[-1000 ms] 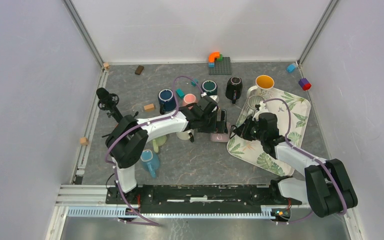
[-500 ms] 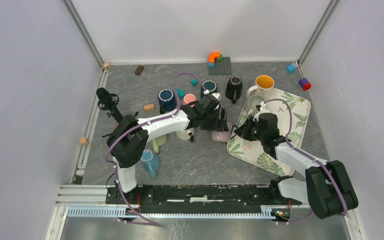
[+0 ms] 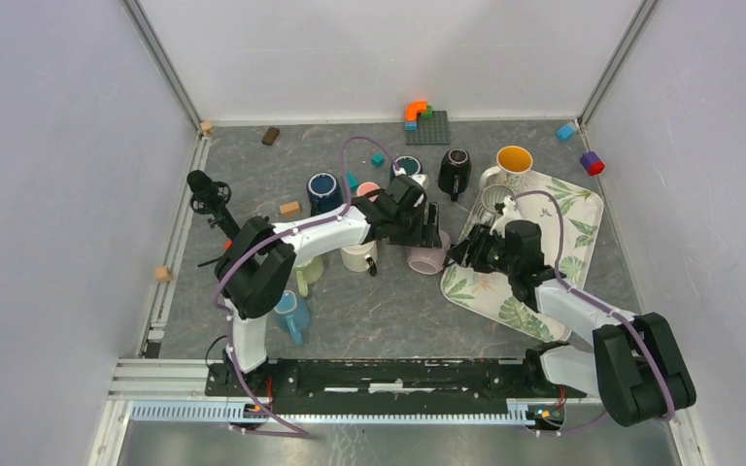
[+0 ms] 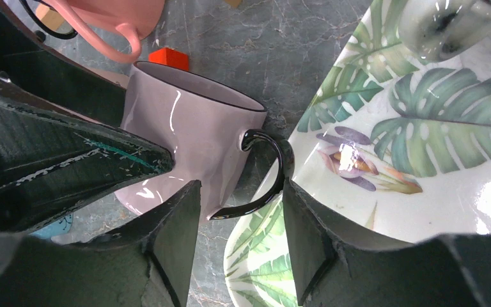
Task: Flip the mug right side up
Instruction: Pick up the cup at the center of the board, then place the cup on the tray, then turn over the cup at the center of the board.
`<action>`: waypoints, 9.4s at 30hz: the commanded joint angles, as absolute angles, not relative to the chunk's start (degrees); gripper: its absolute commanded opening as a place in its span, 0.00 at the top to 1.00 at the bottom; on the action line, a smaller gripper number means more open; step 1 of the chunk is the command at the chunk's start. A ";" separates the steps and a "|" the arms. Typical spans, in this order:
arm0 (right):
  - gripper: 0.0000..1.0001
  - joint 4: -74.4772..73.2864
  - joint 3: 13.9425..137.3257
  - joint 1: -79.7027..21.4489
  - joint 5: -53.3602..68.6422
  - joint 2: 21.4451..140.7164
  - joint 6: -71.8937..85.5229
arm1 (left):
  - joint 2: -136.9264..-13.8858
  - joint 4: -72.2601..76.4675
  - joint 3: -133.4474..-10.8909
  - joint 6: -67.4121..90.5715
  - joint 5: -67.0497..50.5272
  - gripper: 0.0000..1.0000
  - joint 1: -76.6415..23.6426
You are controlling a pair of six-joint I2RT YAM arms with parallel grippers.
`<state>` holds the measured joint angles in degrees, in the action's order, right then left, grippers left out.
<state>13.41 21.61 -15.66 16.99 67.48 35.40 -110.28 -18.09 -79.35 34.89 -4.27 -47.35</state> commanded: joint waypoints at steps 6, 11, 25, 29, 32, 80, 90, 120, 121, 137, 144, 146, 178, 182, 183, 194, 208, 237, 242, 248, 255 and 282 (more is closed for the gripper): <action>0.42 22.11 19.11 -12.42 22.71 69.68 34.75 | -114.81 -21.18 -78.79 30.43 -5.44 0.78 -45.79; 0.44 28.62 17.57 -10.34 27.91 72.38 36.30 | -115.48 -21.57 -78.69 30.49 -5.76 0.79 -45.48; 0.54 50.89 17.04 -7.39 40.92 83.79 44.54 | -116.79 -21.73 -78.71 29.71 -8.19 0.81 -44.76; 0.55 53.00 18.11 -7.41 41.92 86.13 45.47 | -117.16 -21.79 -78.66 29.21 -9.02 0.82 -44.74; 0.54 53.93 19.29 -7.41 42.39 88.18 45.89 | -117.67 -21.72 -78.96 28.95 -9.96 0.82 -44.73; 1.00 40.75 20.15 -14.40 23.56 66.46 31.07 | -101.87 -32.07 -91.23 24.81 -14.02 0.27 -44.55; 1.00 35.25 17.40 -14.58 19.40 57.76 29.60 | -98.69 -31.12 -89.50 24.87 -16.70 0.17 -44.56; 1.00 26.10 -3.16 -14.57 -8.98 20.07 18.93 | -89.06 -23.16 -76.69 29.35 -23.59 0.13 -44.56; 1.00 29.32 -4.82 -14.59 -8.12 19.42 18.22 | -89.03 -23.05 -76.45 29.29 -23.73 0.13 -44.60; 1.00 31.08 -11.28 -14.65 -2.74 16.83 13.66 | -91.49 -19.73 -75.32 32.37 -26.31 0.13 -44.55; 1.00 31.02 -10.20 -14.52 -4.38 23.44 12.78 | -91.93 -19.46 -75.35 32.58 -26.79 0.13 -44.56; 1.00 30.33 -9.05 -14.60 -4.54 27.17 13.08 | -91.88 -19.36 -75.31 32.54 -26.90 0.13 -44.52; 0.99 27.62 -6.81 -14.65 -1.17 30.58 13.23 | -113.33 -0.19 -80.87 44.90 -23.79 0.19 -49.26; 0.95 26.71 -6.53 -14.66 -0.81 30.42 13.18 | -114.32 1.49 -80.48 43.67 -22.31 0.24 -49.48; 0.93 26.43 -6.46 -14.63 -0.62 30.25 13.23 | -114.57 1.62 -80.41 43.31 -22.06 0.25 -49.55; 0.78 21.29 -5.57 -14.72 0.58 28.66 13.97 | -115.08 4.96 -78.56 42.24 -21.93 0.39 -50.26; 0.59 16.08 -4.84 -14.72 3.32 28.43 15.54 | -114.96 6.50 -76.34 42.71 -21.97 0.47 -50.98; 0.02 -19.76 28.62 -14.77 -2.52 30.34 17.42 | -94.68 -8.78 -74.44 36.49 -21.57 0.25 -50.30; 0.02 -20.65 37.00 -14.77 1.50 37.44 15.34 | -86.85 -11.93 -71.24 35.71 -20.45 0.15 -48.19; 0.02 -19.91 44.37 -18.48 1.68 46.37 15.15 | -76.98 -19.33 -66.87 33.51 -15.46 0.08 -44.83; 0.02 -18.85 50.50 -31.61 -6.39 54.67 16.12 | -66.33 -27.01 -60.86 33.96 -8.29 0.00 -41.70; 0.02 -26.19 50.65 -47.91 -29.67 61.12 25.65 | -74.93 -40.82 -58.55 63.72 29.62 0.00 -55.60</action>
<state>-22.33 47.62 -48.31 -24.36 62.59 24.71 -68.60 -40.51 -53.89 53.98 20.14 -54.76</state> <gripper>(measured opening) 0.979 0.993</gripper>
